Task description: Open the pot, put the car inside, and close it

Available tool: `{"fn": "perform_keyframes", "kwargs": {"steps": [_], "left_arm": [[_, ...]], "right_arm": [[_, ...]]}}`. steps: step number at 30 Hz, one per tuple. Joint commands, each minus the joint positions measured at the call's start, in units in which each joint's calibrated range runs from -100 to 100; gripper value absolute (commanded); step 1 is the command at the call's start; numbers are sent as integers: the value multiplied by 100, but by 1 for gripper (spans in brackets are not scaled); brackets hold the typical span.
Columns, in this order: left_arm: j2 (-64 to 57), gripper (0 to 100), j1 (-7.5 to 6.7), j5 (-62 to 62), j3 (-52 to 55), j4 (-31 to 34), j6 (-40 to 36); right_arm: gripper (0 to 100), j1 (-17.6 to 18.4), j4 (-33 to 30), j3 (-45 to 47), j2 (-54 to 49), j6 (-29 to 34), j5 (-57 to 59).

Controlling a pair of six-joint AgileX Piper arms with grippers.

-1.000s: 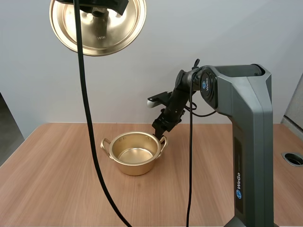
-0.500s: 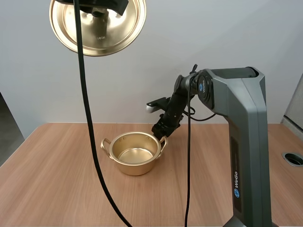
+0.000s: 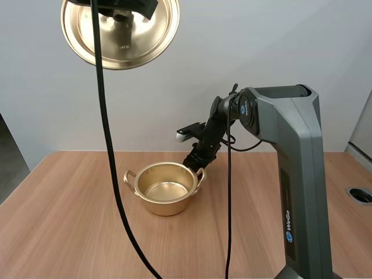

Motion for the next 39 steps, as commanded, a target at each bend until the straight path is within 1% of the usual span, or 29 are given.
{"fn": "perform_keyframes", "kwargs": {"steps": [1, 3, 4, 9, 14, 17, 22, 26, 30, 35, 39], "left_arm": [[6, 0, 1, 38, 7, 0, 4], [6, 0, 1, 56, 7, 0, 4], [6, 0, 1, 56, 7, 0, 4], [6, 0, 1, 57, 7, 12, 4], [6, 0, 1, 57, 7, 12, 4], [6, 0, 1, 57, 7, 12, -52], [6, 0, 1, -266, 7, -1, -109], [6, 0, 1, -284, 7, -59, -193], [-26, 0, 1, -301, -48, -128, -202], [-146, 0, 1, -251, -414, -128, -217], [-187, 0, 1, -51, -834, -128, -217]], "right_arm": [[31, 2, 48, -3, 4, 0, 2], [2, 2, 49, -3, 4, 0, 2], [0, 2, 49, -3, 4, 0, 2], [0, 2, 3, -3, -197, 0, -279], [0, 2, -124, -3, -811, 0, -638], [0, -41, -189, -3, -1162, 86, -575], [0, -87, 26, -3, -1657, 86, 295], [0, -54, 490, -3, -1968, -33, 1500], [0, 102, 705, -3, -2063, -43, 1505], [0, 423, 708, 122, -2063, 76, 1505], [0, 659, 634, 391, -2063, 167, 1505]]}}
